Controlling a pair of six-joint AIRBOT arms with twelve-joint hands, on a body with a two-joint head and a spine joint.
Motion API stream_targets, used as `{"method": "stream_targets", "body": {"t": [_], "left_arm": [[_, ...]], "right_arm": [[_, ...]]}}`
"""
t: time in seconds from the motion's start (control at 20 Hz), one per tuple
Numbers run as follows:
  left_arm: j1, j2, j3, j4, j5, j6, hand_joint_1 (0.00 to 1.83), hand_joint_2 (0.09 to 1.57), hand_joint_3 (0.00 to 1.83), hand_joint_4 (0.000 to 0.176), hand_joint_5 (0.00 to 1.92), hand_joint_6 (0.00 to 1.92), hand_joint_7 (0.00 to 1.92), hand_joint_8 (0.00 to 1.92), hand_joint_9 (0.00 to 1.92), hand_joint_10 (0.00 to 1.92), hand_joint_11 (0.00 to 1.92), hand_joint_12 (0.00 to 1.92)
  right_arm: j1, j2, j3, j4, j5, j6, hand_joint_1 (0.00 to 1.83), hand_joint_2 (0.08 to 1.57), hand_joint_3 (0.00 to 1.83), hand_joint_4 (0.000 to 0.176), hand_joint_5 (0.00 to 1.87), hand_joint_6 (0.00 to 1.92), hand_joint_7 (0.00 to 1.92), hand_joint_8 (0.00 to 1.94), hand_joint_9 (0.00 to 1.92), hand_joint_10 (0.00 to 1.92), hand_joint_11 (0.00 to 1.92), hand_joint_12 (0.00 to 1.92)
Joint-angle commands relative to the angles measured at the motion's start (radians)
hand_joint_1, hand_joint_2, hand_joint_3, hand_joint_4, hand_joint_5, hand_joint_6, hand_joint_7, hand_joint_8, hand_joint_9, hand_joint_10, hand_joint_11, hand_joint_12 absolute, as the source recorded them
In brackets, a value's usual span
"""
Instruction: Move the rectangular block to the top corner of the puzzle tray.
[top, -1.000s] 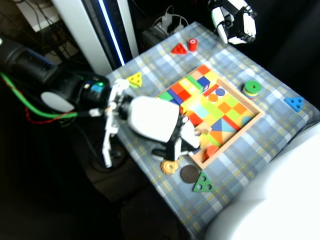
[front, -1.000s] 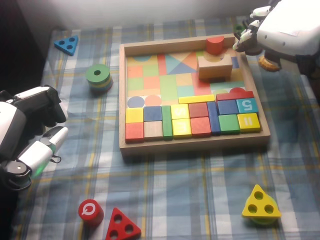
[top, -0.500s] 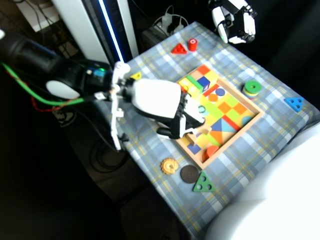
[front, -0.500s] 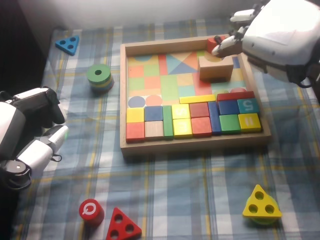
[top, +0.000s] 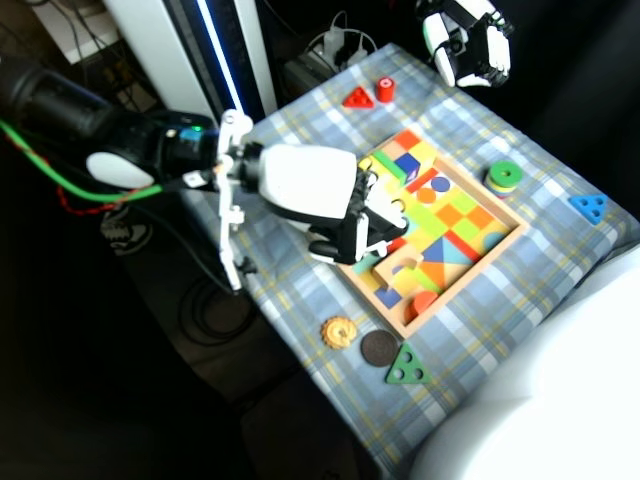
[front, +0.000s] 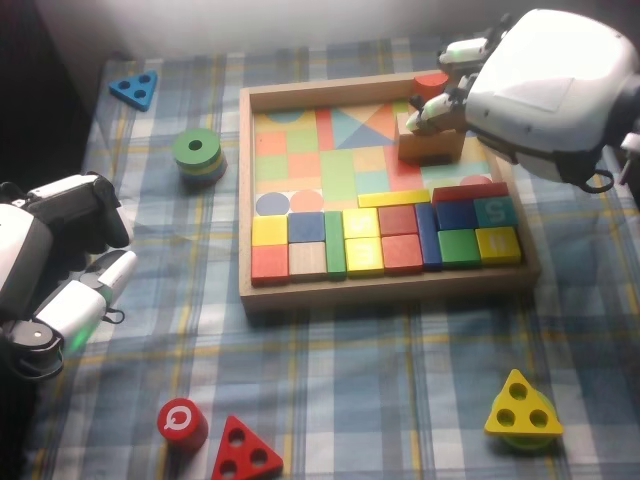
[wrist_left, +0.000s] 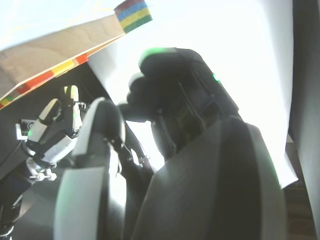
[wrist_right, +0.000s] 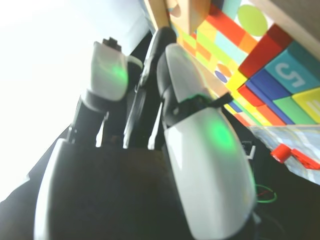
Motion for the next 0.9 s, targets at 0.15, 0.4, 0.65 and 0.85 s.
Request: {"method": "stream_targets", "body": {"t": [0.15,0.4,0.65,0.85], "left_arm": [[-0.007,0.006,-0.002,0.037,-0.111,-0.006,1.06,1.32,0.06,0.035,0.60,1.62,0.58,1.70,0.65,1.92,0.67,1.92],[-0.007,0.005,-0.002,0.037,-0.111,-0.006,1.05,1.33,0.05,0.042,0.57,1.67,0.59,1.67,0.63,1.92,0.63,1.92],[-0.007,0.005,-0.003,0.037,-0.111,-0.006,1.06,1.32,0.06,0.041,0.60,1.64,0.59,1.67,0.61,1.92,0.61,1.92],[-0.006,0.006,-0.003,0.037,-0.111,-0.006,1.06,1.32,0.05,0.042,0.60,1.64,0.59,1.66,0.61,1.92,0.58,1.92]], "right_arm": [[0.004,-0.017,0.006,-0.007,0.102,-0.001,1.31,1.25,0.00,0.000,0.76,0.01,1.32,1.77,1.47,1.91,1.48,1.92],[0.001,-0.059,0.058,-0.007,0.072,-0.001,1.38,1.24,0.00,0.000,0.77,0.01,1.21,1.94,1.40,1.92,1.47,1.92],[-0.003,-0.075,0.106,0.011,0.031,-0.001,1.38,1.23,0.00,0.000,0.75,0.00,1.08,1.94,1.31,1.92,1.39,1.92],[-0.003,-0.069,0.112,0.011,0.024,-0.001,1.37,1.21,0.00,0.000,0.73,0.00,1.00,1.94,1.23,1.92,1.32,1.92]]}}
